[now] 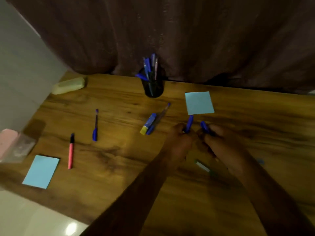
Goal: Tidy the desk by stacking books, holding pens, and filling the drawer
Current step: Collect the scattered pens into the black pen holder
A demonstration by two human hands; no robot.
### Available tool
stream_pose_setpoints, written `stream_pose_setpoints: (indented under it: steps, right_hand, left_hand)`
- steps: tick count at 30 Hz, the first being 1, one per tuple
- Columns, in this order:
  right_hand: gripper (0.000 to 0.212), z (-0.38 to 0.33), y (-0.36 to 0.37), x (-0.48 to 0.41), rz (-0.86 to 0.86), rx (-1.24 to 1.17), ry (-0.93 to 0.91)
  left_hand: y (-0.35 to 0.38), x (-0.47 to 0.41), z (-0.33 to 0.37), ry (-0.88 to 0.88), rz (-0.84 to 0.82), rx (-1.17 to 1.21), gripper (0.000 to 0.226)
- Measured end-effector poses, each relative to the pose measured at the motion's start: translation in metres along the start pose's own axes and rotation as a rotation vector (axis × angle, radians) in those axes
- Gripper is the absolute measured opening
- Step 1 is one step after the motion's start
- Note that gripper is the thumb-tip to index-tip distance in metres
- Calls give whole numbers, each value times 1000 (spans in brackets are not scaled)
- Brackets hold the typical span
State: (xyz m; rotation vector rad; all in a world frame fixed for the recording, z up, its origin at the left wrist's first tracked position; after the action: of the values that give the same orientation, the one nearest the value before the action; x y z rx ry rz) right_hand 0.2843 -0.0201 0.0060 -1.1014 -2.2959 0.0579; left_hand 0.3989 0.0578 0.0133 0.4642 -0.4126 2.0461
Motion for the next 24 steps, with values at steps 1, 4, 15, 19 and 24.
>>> stream_pose_setpoints:
  steps: [1,4,15,19,24]
  right_hand:
    - [12,-8,16,-4,-3,23,-12]
    - [9,-31,56,-23,37,137,-66]
    - [32,-61,150,-83,-21,932,-481]
    - [31,-68,154,-73,-1,966,-430]
    - [42,-76,148,-67,-191,1083,-241]
  left_hand:
    - [-19,-3,-5,-7,19,9,6]
    - [-74,-8,-20,-2,91,38,6]
    - [-212,15,-60,-16,218,119,14]
    - [-242,11,-66,22,293,59,10]
    - [-286,3,-65,78,394,-143,10]
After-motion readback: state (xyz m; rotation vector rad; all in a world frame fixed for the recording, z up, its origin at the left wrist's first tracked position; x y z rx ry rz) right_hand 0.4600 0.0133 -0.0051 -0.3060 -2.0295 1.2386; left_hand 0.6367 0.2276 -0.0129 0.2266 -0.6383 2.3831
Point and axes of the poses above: each hand's wrist, its own x-axis away from the middle knuckle, its own y-axis out of the palm, z = x × y, the point moved 4 cm from there along -x, towards the middle knuckle, and after that the axes turned 3 degrees about y, right-handed, at the moved point
